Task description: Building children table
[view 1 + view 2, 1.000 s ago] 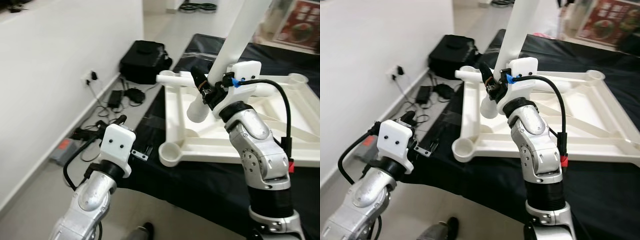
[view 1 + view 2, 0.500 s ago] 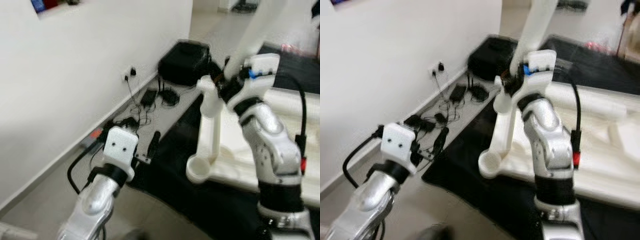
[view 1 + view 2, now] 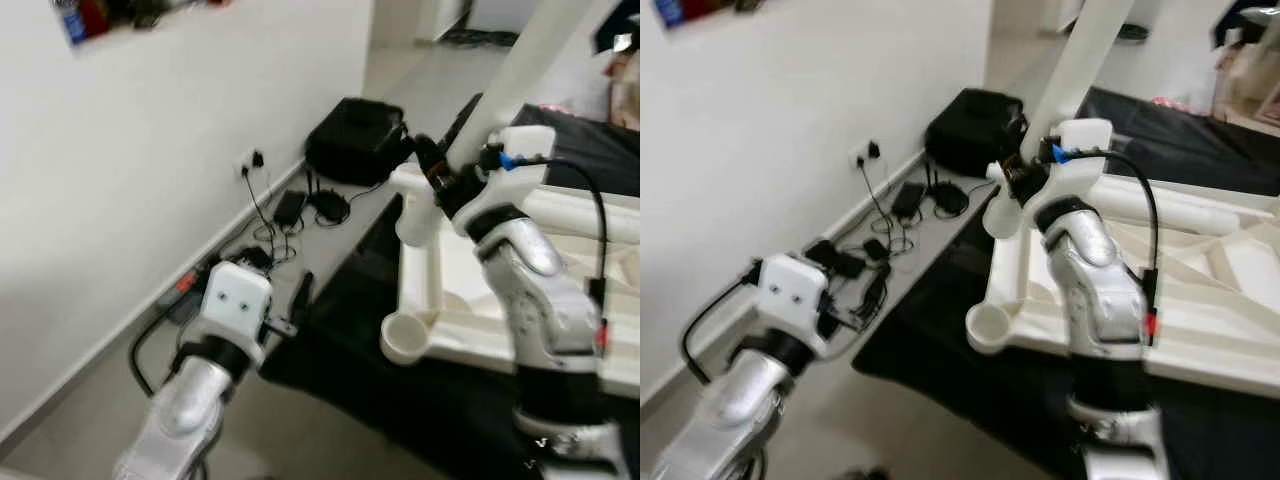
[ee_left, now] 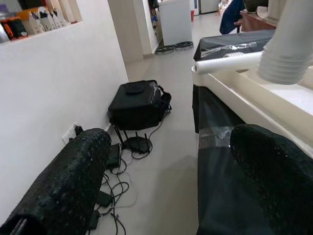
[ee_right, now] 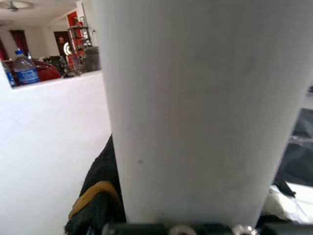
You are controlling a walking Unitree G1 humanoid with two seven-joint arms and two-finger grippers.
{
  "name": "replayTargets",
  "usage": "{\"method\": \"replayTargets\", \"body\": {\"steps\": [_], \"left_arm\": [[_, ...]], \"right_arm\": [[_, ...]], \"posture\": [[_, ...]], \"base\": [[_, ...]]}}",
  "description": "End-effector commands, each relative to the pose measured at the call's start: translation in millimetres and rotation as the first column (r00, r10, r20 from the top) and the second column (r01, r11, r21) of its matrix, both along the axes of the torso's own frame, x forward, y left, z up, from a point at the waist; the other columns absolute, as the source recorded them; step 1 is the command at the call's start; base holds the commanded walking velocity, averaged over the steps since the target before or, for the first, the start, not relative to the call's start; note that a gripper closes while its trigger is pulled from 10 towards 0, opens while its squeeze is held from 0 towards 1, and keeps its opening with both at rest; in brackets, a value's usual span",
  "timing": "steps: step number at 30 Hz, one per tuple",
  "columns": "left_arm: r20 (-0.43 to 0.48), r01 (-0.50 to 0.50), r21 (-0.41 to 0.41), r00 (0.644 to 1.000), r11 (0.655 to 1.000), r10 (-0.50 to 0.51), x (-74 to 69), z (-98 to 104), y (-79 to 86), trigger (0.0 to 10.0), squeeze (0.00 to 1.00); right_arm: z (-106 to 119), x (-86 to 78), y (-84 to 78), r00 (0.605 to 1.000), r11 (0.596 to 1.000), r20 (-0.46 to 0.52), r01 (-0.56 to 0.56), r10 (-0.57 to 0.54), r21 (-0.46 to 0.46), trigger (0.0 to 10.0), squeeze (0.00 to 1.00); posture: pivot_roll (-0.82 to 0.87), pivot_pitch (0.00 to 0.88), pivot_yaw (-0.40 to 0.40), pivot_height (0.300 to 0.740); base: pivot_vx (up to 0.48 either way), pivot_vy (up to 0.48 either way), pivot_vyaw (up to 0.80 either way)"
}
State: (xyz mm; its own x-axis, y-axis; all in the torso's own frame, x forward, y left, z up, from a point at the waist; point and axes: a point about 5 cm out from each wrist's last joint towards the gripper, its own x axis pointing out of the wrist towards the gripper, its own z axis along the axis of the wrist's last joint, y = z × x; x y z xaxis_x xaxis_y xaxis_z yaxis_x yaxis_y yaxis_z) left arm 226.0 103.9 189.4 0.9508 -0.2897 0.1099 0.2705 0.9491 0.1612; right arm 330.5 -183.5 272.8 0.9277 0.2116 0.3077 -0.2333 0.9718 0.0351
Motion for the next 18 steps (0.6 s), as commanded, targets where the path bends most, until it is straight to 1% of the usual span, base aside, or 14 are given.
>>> {"method": "replayTargets", "body": {"steps": [1, 2, 3, 5, 6, 7, 8, 9, 12, 14, 15, 16, 17, 18], "left_arm": [[-0.031, -0.003, 0.005, 1.000, 1.000, 0.004, -0.3, -7.7, 1.0, 10.0, 0.00], [-0.048, 0.008, -0.009, 0.999, 1.000, -0.008, -2.3, -11.3, 1.9, 10.0, 0.00], [-0.048, 0.008, -0.009, 0.999, 1.000, -0.008, -2.3, -11.3, 1.9, 10.0, 0.00], [-0.124, 0.105, -0.043, 0.986, 0.994, -0.109, -13.2, -26.5, 1.7, 10.0, 0.00], [-0.152, 0.165, -0.034, 0.974, 0.986, -0.168, -20.3, -33.7, 2.2, 10.0, 0.00], [-0.152, 0.165, -0.034, 0.974, 0.986, -0.168, -20.3, -33.7, 2.2, 10.0, 0.00], [-0.177, 0.217, -0.030, 0.960, 0.976, -0.219, -26.4, -39.1, 2.3, 10.0, 0.00], [-0.205, 0.252, -0.026, 0.946, 0.967, -0.252, -32.0, -44.7, 3.4, 10.0, 0.00], [-0.223, 0.284, -0.041, 0.932, 0.958, -0.286, -36.8, -47.7, 3.0, 10.0, 0.00], [-0.248, 0.327, -0.084, 0.908, 0.941, -0.338, -43.5, -50.2, -0.2, 10.0, 0.00], [-0.248, 0.327, -0.084, 0.908, 0.941, -0.338, -43.5, -50.2, -0.2, 10.0, 0.00], [-0.254, 0.338, -0.095, 0.901, 0.936, -0.351, -44.7, -50.5, -2.5, 10.0, 0.00], [-0.254, 0.338, -0.095, 0.901, 0.936, -0.351, -44.7, -50.5, -2.5, 10.0, 0.00], [-0.261, 0.345, -0.100, 0.896, 0.933, -0.359, -45.7, -52.0, -4.4, 10.0, 0.00]], "right_arm": [[3.3, 0.8, 5.0, 0.998, 0.998, 0.007, -0.063, 0.063, -0.002, 10.0, 0.00], [1.2, 2.0, 9.0, 0.988, 0.988, -0.022, -0.156, 0.156, -0.001, 10.0, 0.00], [1.2, 2.0, 9.0, 0.988, 0.988, -0.022, -0.156, 0.156, -0.001, 10.0, 0.00], [0.6, 4.0, 13.7, 0.948, 0.946, -0.054, -0.318, 0.315, -0.065, 10.0, 0.00], [-0.6, 8.7, 11.9, 0.935, 0.932, -0.092, -0.350, 0.343, -0.089, 10.0, 0.00], [-0.6, 8.7, 11.9, 0.935, 0.932, -0.092, -0.350, 0.343, -0.089, 10.0, 0.00], [-0.7, 12.3, 8.5, 0.931, 0.926, -0.104, -0.360, 0.350, -0.111, 10.0, 0.00], [-2.0, 17.2, 1.6, 0.928, 0.926, -0.134, -0.362, 0.348, -0.103, 10.0, 0.00], [-1.9, 19.1, -4.5, 0.924, 0.922, -0.138, -0.371, 0.356, -0.109, 10.0, 0.00], [1.1, 17.6, -15.3, 0.892, 0.893, -0.133, -0.444, 0.432, -0.075, 10.0, 0.00], [1.1, 17.6, -15.3, 0.892, 0.893, -0.133, -0.444, 0.432, -0.075, 10.0, 0.00], [1.8, 14.2, -17.8, 0.858, 0.859, -0.140, -0.507, 0.495, -0.068, 10.0, 0.00], [1.8, 14.2, -17.8, 0.858, 0.859, -0.140, -0.507, 0.495, -0.068, 10.0, 0.00], [3.1, 9.3, -20.3, 0.808, 0.811, -0.133, -0.584, 0.575, -0.045, 10.0, 0.00]], "posture": [[0.13, 0.157, -0.040, 0.740], [0.13, 0.157, -0.042, 0.740], [0.13, 0.157, -0.042, 0.740], [0.14, 0.156, -0.047, 0.740], [0.14, 0.153, -0.053, 0.740], [0.14, 0.153, -0.053, 0.740], [0.15, 0.156, -0.053, 0.740], [0.16, 0.155, -0.058, 0.740], [0.16, 0.160, -0.055, 0.740], [0.16, 0.162, -0.057, 0.740], [0.16, 0.162, -0.057, 0.740], [0.15, 0.167, -0.056, 0.740], [0.15, 0.167, -0.056, 0.740], [0.15, 0.170, -0.052, 0.740]], "base": [[0.000, 0.000, 0.00], [0.000, 0.000, 0.00], [0.000, 0.000, 0.00], [0.000, 0.000, 0.00], [0.000, 0.000, 0.00], [0.000, 0.000, 0.00], [0.000, 0.000, 0.00], [0.000, 0.000, 0.00], [0.000, 0.000, 0.00], [0.000, 0.000, 0.00], [0.000, 0.000, 0.00], [0.000, 0.000, 0.00], [0.000, 0.000, 0.00], [0.000, 0.000, 0.00]]}}
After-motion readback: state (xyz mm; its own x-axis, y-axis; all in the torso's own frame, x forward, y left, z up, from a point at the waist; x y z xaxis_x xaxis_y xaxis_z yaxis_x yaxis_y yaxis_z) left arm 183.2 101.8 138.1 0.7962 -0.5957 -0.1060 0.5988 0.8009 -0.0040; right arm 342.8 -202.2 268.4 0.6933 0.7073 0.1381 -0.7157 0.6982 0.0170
